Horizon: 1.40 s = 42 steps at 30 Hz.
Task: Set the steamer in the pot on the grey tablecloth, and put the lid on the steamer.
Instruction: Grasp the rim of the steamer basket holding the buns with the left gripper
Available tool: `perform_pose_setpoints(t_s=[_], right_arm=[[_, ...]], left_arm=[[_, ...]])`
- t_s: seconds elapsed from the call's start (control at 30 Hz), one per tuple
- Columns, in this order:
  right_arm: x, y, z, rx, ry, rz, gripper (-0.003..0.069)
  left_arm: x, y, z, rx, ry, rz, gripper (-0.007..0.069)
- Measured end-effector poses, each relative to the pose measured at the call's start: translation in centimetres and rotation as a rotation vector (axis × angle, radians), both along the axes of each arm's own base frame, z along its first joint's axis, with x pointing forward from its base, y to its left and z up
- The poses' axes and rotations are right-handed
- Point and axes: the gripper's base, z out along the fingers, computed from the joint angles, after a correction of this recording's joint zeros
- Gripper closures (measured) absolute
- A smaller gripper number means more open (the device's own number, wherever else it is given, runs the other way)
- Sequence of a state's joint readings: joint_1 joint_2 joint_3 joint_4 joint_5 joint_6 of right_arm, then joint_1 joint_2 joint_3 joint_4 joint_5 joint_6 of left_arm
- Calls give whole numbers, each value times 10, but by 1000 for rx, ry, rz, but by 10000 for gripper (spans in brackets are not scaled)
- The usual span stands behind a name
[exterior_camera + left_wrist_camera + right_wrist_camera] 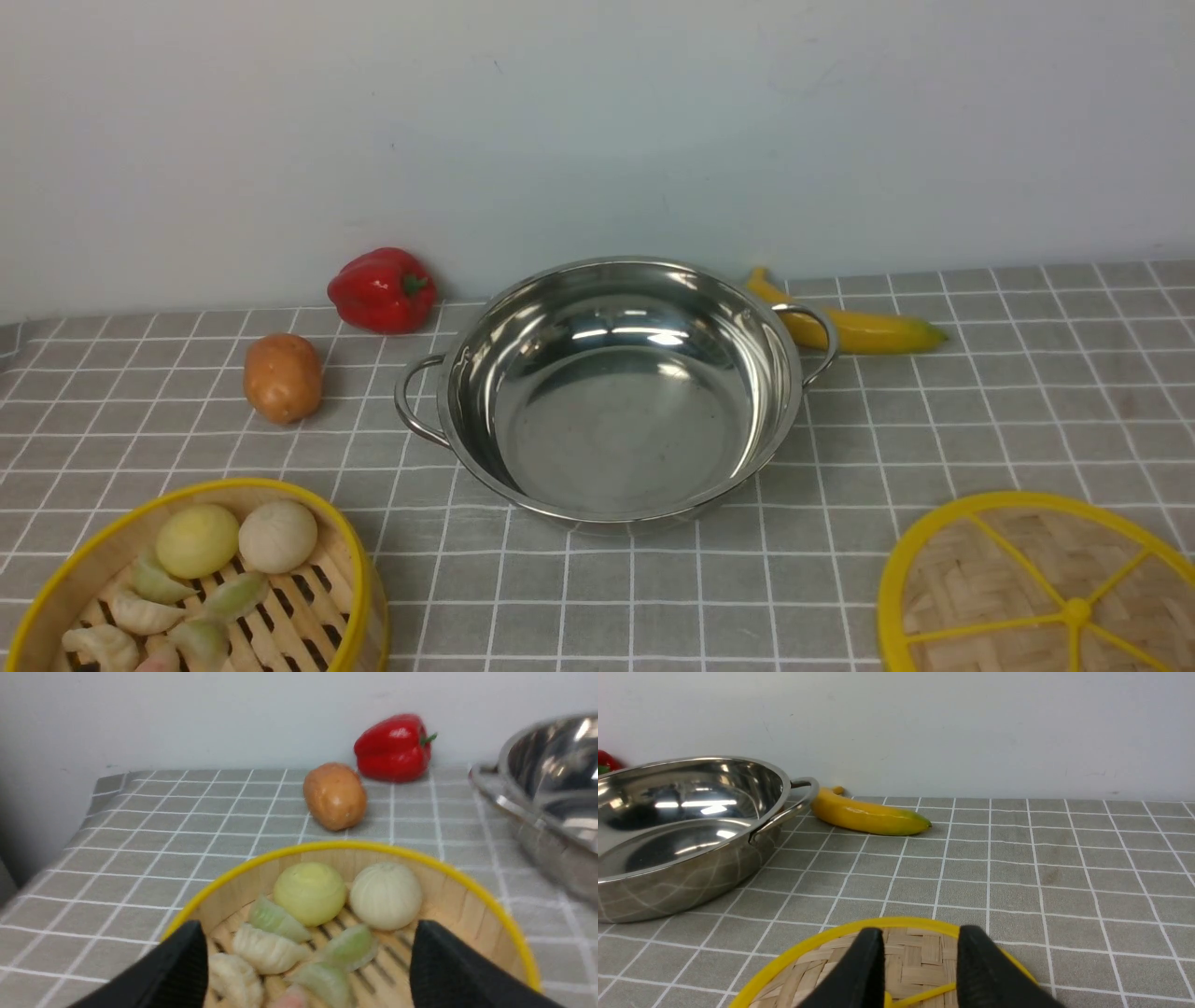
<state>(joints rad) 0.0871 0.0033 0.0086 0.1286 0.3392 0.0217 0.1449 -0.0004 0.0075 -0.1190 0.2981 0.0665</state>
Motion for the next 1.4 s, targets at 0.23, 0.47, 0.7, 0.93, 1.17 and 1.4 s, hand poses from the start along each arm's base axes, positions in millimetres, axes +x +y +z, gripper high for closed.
perform_pose_setpoints(t_s=[0.23, 0.47, 0.7, 0.93, 1.17, 1.4], right_arm=[[0, 0, 0, 0, 0, 0, 416], [0, 0, 0, 0, 0, 0, 416], [0, 0, 0, 0, 0, 0, 416], [0, 0, 0, 0, 0, 0, 416], [0, 0, 0, 0, 0, 0, 416], [0, 0, 0, 0, 0, 0, 416]], left_arm=[[2, -4, 10, -348, -144, 16, 88], [2, -3, 18, -454, -220, 28, 88], [-16, -16, 81, -382, -236, -102, 88], [-27, -31, 107, -191, -30, -266, 88], [-19, -37, 118, -135, 148, -369, 88], [3, -34, 119, -91, 253, -398, 88]])
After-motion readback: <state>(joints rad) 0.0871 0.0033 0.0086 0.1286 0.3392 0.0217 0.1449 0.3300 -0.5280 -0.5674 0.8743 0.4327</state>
